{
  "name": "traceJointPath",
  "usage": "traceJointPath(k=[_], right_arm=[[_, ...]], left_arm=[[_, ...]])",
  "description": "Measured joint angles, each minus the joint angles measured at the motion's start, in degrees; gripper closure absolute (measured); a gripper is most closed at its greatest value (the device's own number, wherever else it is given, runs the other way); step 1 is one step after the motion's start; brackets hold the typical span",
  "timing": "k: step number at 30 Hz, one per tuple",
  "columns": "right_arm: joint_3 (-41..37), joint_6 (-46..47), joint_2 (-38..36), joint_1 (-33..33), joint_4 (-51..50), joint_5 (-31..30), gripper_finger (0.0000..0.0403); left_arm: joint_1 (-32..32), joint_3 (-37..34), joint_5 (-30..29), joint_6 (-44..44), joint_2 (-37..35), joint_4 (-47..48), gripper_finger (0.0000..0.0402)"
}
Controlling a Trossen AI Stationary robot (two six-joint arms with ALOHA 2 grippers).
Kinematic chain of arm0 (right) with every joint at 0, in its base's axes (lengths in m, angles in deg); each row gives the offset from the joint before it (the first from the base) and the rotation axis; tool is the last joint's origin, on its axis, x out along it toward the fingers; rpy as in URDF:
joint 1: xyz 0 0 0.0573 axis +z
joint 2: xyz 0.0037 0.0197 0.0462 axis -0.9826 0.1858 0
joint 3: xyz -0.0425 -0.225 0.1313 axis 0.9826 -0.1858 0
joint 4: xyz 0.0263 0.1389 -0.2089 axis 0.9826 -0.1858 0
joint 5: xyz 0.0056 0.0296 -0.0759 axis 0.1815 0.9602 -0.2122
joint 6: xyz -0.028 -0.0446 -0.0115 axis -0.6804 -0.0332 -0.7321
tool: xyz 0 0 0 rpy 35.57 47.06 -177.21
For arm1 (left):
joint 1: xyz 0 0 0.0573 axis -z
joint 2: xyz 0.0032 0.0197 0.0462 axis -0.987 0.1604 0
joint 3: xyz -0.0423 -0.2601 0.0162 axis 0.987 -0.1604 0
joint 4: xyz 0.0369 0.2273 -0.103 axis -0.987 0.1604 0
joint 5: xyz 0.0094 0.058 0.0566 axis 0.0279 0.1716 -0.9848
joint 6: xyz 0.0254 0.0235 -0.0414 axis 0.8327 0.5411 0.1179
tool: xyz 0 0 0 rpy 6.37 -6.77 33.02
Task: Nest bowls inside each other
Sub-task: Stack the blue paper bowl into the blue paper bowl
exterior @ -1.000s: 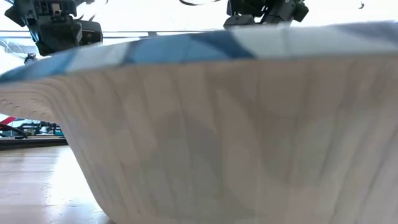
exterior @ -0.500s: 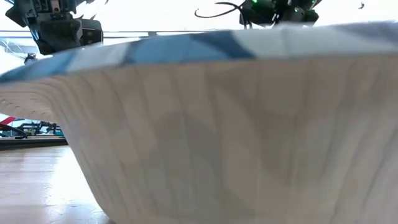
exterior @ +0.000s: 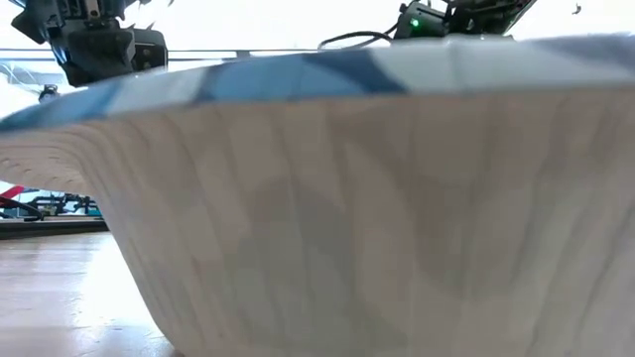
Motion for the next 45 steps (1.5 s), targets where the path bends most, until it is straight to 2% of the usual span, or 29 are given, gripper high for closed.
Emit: traceJointPath(k=[7,18,22,25,30,33,39,45], right_arm=[[-0.26,-3.44,0.07,0.0,0.26,-0.13,0.0343],[-0.24,-8.06,1.95,0.0,0.21,-0.27,0.0226],[1.1,-10.48,1.11,0.0,-0.3,-0.95,0.0195],[2.55,-10.73,0.3,0.0,-0.43,-1.04,0.0187],[4.42,-10.52,-1.78,0.25,-0.38,-1.03,0.0187],[4.68,-10.32,-3.23,0.49,-0.2,-1.03,0.0187],[4.7,-10.1,-6.22,0.55,-0.11,-1.53,0.0188],[4.66,-9.66,-7.46,0.52,-0.16,-3.02,0.0188]], left_arm=[[0.0,0.0,0.0,-0.42,-0.05,0.3,0.0175],[0.0,0.14,0.36,-0.54,-0.05,0.16,0.0175],[0.0,0.44,1.07,-0.89,-0.05,0.0,0.0175],[0.0,0.16,4.25,-4.14,-0.07,0.12,0.0175],[0.29,-0.68,17.66,-8.82,0.15,0.4,0.0175],[1.6,-1.55,22.95,-11.07,0.19,0.8,0.0175],[6.86,-1.92,25.26,-9.55,2.96,0.66,0.0175],[13.4,-1.92,23.62,-3.39,10.45,0.84,0.0175]])
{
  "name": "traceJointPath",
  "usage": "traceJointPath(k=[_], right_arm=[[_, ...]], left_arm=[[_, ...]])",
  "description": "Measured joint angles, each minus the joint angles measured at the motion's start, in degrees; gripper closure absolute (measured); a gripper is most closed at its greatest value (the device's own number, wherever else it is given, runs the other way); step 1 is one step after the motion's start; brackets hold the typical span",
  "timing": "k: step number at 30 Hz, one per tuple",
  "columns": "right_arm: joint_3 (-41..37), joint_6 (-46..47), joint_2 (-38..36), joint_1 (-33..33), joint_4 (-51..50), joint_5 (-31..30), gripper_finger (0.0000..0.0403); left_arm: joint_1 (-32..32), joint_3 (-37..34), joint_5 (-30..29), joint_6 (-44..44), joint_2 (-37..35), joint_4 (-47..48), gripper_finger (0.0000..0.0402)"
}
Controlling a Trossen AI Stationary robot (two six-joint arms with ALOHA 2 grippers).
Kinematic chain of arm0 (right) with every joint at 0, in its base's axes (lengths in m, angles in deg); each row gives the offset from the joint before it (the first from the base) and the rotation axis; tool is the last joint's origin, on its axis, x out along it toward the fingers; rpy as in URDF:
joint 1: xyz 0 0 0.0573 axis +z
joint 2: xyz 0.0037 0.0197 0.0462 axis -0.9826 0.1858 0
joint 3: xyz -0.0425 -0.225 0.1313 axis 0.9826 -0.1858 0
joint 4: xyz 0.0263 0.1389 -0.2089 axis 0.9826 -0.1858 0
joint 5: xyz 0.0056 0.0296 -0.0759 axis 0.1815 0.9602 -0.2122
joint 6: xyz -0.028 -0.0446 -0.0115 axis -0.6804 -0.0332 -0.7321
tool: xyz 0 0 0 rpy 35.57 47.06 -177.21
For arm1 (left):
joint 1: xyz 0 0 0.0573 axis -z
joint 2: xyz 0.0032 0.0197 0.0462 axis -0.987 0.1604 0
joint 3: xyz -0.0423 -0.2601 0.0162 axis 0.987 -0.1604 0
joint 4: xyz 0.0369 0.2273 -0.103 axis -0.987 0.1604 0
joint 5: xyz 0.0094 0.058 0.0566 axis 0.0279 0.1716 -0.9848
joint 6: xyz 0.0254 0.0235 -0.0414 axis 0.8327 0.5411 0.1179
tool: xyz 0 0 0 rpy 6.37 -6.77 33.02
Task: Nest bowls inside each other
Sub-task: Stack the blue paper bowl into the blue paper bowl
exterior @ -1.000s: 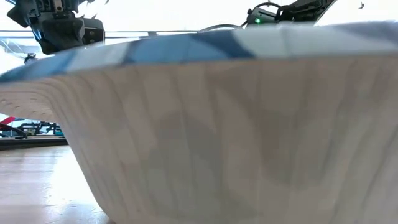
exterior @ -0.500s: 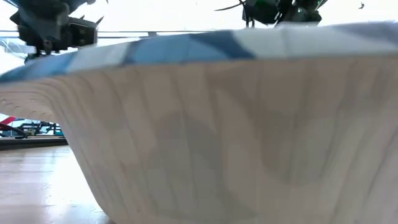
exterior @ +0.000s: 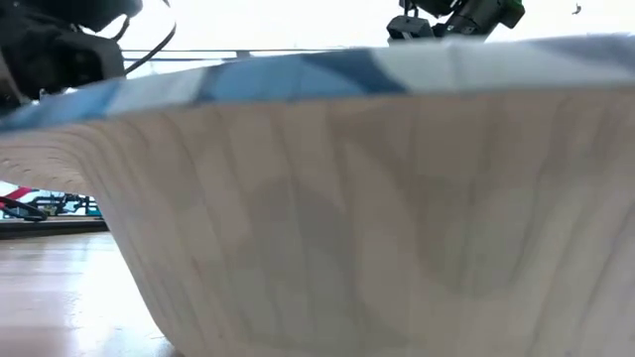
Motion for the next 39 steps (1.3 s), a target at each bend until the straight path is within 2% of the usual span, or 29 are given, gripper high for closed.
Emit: traceJointPath(k=[6,10,20,24,32,39], right_arm=[[0.0,0.52,-0.34,0.0,0.01,0.0,0.0188],[-0.02,0.66,-0.46,0.0,0.01,0.01,0.0188],[-0.02,1.07,-0.8,1.18,-0.06,0.26,0.0188],[-0.04,1.38,-0.8,2.16,-0.08,0.28,0.0188],[-0.04,2.21,-0.82,4.09,-1.37,0.28,0.0188],[-0.07,2.21,-0.82,5.41,-4.26,0.28,0.0188]], left_arm=[[4.76,-0.02,-5.48,1.93,8.66,-0.32,0.0175],[6.12,-0.02,-5.69,1.95,13.07,-1.4,0.0175],[7.17,-0.14,1.45,1.53,19.97,-9.61,0.0183],[7.17,-0.33,3.34,1.55,21.49,-11.41,0.0231],[7.19,-0.55,5.73,1.96,24.8,-14.3,0.0388],[7.19,-0.63,9.14,1.87,24.17,-13.91,0.0397]])
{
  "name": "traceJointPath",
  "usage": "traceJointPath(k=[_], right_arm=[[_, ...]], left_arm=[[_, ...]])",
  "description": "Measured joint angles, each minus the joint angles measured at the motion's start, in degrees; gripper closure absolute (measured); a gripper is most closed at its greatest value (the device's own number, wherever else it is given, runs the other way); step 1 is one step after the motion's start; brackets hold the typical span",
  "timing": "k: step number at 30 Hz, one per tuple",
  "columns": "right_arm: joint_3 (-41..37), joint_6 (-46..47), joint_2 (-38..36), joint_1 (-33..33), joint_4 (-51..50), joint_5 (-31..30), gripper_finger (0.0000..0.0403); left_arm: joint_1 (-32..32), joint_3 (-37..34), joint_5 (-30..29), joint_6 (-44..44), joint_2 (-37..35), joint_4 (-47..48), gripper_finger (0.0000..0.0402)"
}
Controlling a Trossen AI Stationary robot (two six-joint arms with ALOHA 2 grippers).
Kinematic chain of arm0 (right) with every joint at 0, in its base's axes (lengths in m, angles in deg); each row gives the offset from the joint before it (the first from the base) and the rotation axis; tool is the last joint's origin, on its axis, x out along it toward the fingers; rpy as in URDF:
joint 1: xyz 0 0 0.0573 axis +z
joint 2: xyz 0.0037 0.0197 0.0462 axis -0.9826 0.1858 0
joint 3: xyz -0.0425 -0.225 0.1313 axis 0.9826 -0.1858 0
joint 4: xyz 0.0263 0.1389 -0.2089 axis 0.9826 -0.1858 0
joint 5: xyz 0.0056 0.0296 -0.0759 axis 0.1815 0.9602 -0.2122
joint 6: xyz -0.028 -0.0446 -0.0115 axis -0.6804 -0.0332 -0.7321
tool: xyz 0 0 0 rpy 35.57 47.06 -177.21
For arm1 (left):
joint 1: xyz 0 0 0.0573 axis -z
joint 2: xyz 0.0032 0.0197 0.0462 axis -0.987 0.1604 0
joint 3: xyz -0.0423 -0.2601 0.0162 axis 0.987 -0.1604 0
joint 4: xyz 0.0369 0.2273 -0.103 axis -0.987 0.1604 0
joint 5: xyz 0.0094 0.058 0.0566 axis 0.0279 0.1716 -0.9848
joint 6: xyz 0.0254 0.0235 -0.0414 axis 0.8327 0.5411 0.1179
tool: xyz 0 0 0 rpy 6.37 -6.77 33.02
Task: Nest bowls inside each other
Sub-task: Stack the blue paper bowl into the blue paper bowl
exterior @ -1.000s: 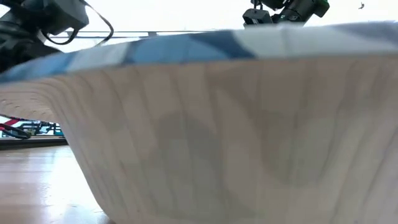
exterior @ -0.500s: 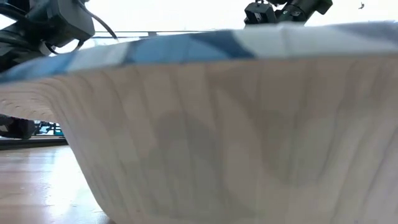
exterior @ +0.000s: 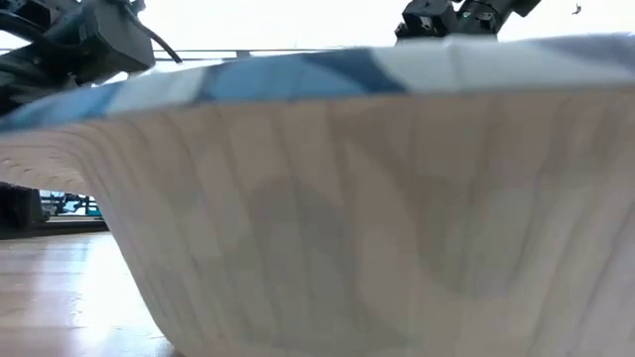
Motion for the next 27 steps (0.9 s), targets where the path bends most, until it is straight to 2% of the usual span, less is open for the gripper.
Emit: traceJointPath(k=[8,15,19,23,27], right_arm=[[0.0,-0.56,-0.95,-0.01,-3.77,0.0,0.0188],[-0.26,-5.89,-7.21,0.0,-5.12,-1.46,0.0189],[-0.73,-11.87,-12.23,-0.01,-4.75,-4.16,0.0189],[-1.12,-16.85,-17.42,-0.02,-4.43,-7.76,0.0189],[-1.82,-18.84,-22.11,-0.03,-4.36,-9.29,0.0189]], left_arm=[[-2.6,1.56,-0.19,-4.05,-8.03,0.08,0.04],[-11.29,6.9,-7.25,-9.79,-12.61,0.0,0.0401],[-18.66,11.3,-9.32,-14.05,-10.14,-6.94,0.0401],[-24.96,16.95,-13.7,-17.69,-4.04,-16.64,0.0401],[-29.4,23.82,-17.82,-19.99,3.96,-17.98,0.0401]])
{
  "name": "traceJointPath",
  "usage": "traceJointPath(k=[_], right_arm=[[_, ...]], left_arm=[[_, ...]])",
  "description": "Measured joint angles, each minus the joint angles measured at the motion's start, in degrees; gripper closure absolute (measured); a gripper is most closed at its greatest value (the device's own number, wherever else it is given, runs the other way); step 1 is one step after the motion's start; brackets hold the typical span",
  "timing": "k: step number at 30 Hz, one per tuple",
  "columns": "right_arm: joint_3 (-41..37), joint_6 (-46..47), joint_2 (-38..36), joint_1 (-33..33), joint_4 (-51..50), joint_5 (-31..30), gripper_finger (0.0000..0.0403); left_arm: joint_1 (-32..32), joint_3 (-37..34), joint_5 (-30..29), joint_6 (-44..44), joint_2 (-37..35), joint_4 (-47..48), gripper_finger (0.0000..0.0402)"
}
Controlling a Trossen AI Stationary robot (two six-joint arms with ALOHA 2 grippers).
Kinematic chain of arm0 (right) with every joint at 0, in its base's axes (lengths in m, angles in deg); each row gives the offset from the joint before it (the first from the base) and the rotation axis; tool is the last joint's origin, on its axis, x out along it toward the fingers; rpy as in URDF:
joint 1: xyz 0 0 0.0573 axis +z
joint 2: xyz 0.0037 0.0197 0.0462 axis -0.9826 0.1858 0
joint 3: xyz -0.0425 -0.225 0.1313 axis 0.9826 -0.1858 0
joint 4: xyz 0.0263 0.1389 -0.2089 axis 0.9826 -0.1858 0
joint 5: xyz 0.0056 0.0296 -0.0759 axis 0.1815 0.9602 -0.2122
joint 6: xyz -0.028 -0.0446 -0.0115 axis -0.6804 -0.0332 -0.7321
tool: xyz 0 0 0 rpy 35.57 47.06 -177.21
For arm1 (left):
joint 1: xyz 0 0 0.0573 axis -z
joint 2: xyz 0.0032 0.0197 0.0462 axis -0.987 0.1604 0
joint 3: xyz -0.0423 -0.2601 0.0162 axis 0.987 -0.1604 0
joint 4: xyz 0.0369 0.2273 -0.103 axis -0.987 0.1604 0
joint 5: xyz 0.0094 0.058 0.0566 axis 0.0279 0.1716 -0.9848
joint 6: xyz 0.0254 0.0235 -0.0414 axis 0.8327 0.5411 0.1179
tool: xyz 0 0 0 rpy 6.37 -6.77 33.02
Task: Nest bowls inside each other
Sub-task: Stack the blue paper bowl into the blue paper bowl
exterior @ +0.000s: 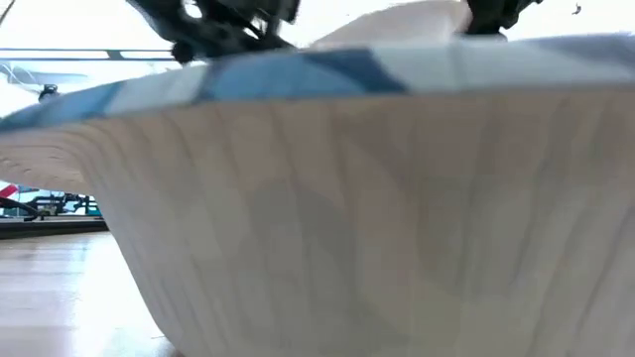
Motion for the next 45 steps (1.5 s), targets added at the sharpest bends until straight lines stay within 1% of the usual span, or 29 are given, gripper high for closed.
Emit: traceJointPath(k=[6,9,11,15,19,22,26,28,31,40,43,45], right_arm=[[-3.3,0.16,-5.89,0.0,-0.14,0.0,0.0188],[-5.32,0.72,-8.27,0.0,-0.1,0.0,0.0188],[-6.79,2.54,-9.65,0.0,-0.03,0.02,0.0188],[-9.36,5.79,-12.02,0.0,-0.01,0.06,0.0188],[-10.95,6.19,-13.57,0.0,0.54,0.13,0.0188],[-11.39,5.91,-13.87,0.0,1.54,0.13,0.0188],[-11.41,5.44,-13.53,0.0,3.68,0.13,0.0188],[-11.41,5.42,-13.33,0.0,3.86,0.13,0.0188],[-11.41,5.34,-13.0,0.0,4.77,0.15,0.0188],[-11.41,6.18,-12.32,0.0,6.26,0.29,0.0188],[-11.41,7.91,-12.27,0.0,6.33,0.45,0.0188],[-11.41,9.1,-12.28,0.0,6.31,1.48,0.0188]], left_arm=[[-3.21,7.75,0.49,-1.04,12.03,1.75,0.0401],[-3.81,10.25,0.68,0.04,16.71,4.78,0.0401],[-3.85,11.5,0.64,1.12,18.46,8.29,0.0401],[-3.61,13.7,-2.43,4.19,19.35,14.72,0.0401],[-3.58,14.06,-5.82,5.08,18.78,16.58,0.0401],[-3.59,13.97,-5.96,6.48,18.74,16.65,0.0401],[-3.31,13.56,-5.49,10.64,18.64,16.66,0.0399],[-3.27,13.53,-4.23,12.33,18.64,17.08,0.0388],[-3.29,13.6,-2.67,13.68,18.64,17.4,0.0357],[-3.64,13.49,-2.51,17.04,16.91,22.13,0.023],[-4.41,13.53,-3.36,17.22,14.65,25.11,0.0204],[-4.74,13.53,-5.12,17.87,12.81,26.17,0.0198]])
